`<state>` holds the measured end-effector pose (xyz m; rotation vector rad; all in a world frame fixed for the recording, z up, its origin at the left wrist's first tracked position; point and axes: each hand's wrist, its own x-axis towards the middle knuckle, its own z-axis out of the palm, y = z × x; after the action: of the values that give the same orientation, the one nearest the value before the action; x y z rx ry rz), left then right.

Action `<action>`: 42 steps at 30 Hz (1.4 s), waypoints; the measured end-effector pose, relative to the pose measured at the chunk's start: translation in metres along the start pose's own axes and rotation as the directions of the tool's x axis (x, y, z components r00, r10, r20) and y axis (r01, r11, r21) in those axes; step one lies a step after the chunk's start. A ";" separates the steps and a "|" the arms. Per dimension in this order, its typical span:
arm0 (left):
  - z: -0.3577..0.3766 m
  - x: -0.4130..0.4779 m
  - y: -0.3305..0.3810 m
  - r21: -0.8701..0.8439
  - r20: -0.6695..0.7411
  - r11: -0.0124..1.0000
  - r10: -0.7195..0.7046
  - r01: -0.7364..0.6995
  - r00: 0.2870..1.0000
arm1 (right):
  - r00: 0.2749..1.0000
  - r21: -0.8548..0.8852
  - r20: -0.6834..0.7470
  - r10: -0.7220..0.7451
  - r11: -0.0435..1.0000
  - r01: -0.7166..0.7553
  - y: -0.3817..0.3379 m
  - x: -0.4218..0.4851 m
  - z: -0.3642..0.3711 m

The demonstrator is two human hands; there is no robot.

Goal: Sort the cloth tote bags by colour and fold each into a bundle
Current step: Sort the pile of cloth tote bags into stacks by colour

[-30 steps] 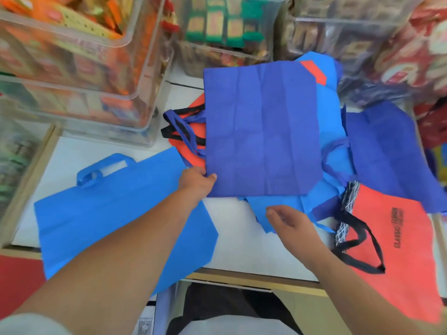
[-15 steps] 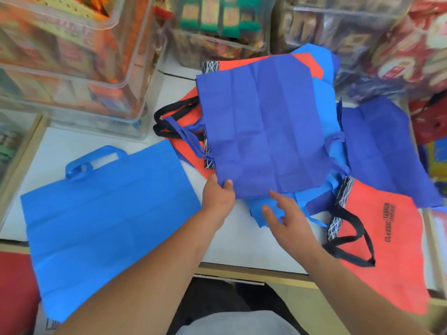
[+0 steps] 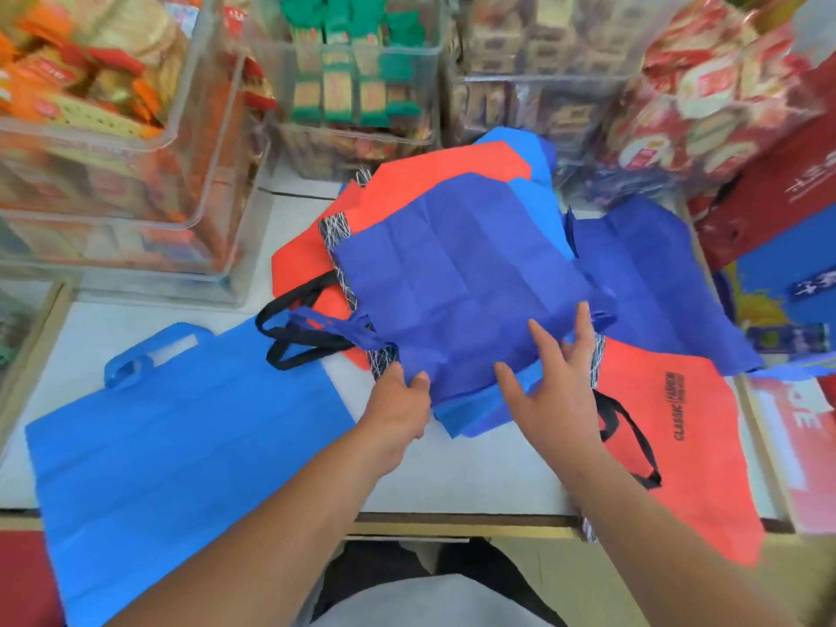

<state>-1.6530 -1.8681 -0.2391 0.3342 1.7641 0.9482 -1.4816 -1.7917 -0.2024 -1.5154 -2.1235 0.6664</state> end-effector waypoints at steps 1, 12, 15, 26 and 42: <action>0.009 -0.002 0.004 0.037 0.015 0.998 0.059 -0.059 0.998 | 0.995 -0.072 -0.005 -0.096 0.993 0.095 0.004 0.008 -0.007; 0.112 -0.001 0.042 0.105 -0.059 0.918 0.389 -0.382 0.919 | 0.975 -0.250 -0.004 -0.221 0.945 0.213 0.101 0.027 -0.090; 0.149 -0.001 0.049 0.184 -0.058 0.897 0.418 -0.402 0.907 | 0.956 -0.237 -0.046 -0.290 0.933 0.272 0.131 0.025 -0.111; 0.276 0.041 0.082 0.414 0.087 0.846 0.332 -0.337 0.939 | 0.965 -0.402 0.158 0.208 0.906 -0.129 0.258 0.053 -0.139; 0.154 0.065 0.051 0.607 -0.063 0.713 0.484 -0.352 0.873 | 0.745 -0.281 0.573 0.342 0.936 -0.214 0.273 0.116 -0.053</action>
<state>-1.5536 -1.7267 -0.2649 1.1116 2.2202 0.7437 -1.2828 -1.5980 -0.3201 -1.9552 -2.5032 1.2358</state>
